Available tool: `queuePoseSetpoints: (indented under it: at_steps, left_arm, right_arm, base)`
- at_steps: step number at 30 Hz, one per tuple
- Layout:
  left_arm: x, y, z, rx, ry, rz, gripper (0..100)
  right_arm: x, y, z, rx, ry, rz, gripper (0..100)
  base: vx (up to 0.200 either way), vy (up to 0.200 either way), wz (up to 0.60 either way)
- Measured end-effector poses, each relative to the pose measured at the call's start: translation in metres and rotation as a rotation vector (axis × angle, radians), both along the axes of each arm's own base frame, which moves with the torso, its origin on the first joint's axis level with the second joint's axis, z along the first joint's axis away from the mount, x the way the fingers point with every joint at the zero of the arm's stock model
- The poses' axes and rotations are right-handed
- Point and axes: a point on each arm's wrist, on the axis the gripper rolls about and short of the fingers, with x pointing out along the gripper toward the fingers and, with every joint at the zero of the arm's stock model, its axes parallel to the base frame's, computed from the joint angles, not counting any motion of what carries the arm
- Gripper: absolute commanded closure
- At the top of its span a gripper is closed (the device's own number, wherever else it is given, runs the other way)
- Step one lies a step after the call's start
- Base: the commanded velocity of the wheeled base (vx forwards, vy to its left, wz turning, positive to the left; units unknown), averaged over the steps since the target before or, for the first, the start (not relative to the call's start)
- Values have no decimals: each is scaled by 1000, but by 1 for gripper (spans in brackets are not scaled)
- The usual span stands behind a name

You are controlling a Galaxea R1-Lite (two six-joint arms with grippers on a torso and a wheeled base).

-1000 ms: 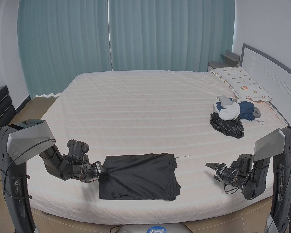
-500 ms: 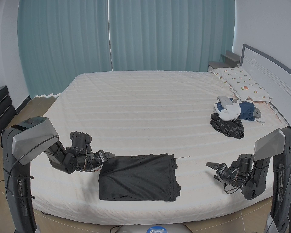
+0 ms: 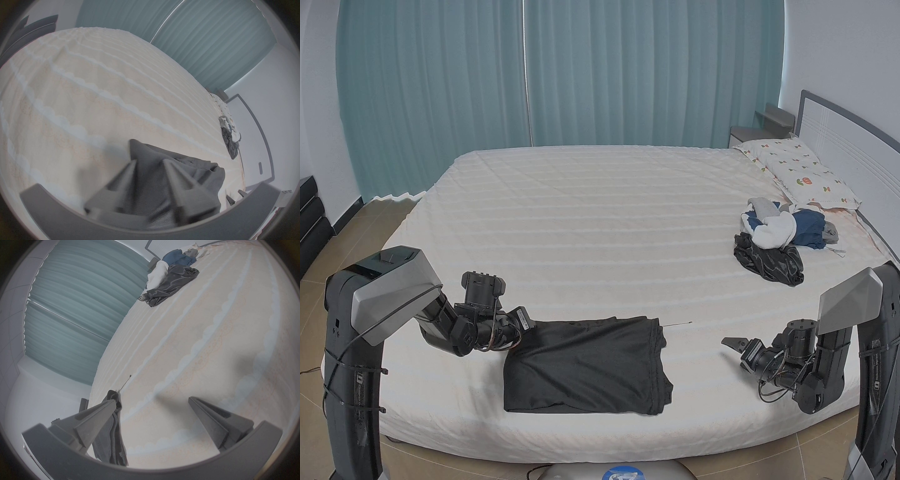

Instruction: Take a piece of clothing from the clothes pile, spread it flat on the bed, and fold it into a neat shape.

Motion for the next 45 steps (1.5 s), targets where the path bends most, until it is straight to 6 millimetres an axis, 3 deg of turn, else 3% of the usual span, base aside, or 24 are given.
queuePoseSetpoints:
  at_steps: [8, 18, 29, 39, 45]
  left_arm:
    - [4, -1, 4, 0, -64, 215, 100]
    - [-7, 3, -6, 8, -31, 249, 100]
    - [-13, 2, -6, 5, -11, 237, 100]
    - [-15, 2, -5, 1, -9, 235, 100]
    - [-16, 2, -6, 3, -3, 233, 100]
  right_arm:
    - [0, 0, -1, -1, 3, 0, 0]
    - [10, 8, 3, 0, -46, 21, 0]
    - [48, 57, 12, -48, -95, 157, 0]
    - [94, 127, 31, -111, -119, 285, 0]
    - [110, 152, 29, -161, -147, 314, 0]
  base:
    - [0, 0, 0]
    - [0, 0, 0]
    - [0, 0, 0]
    - [0, 0, 0]
    - [0, 0, 0]
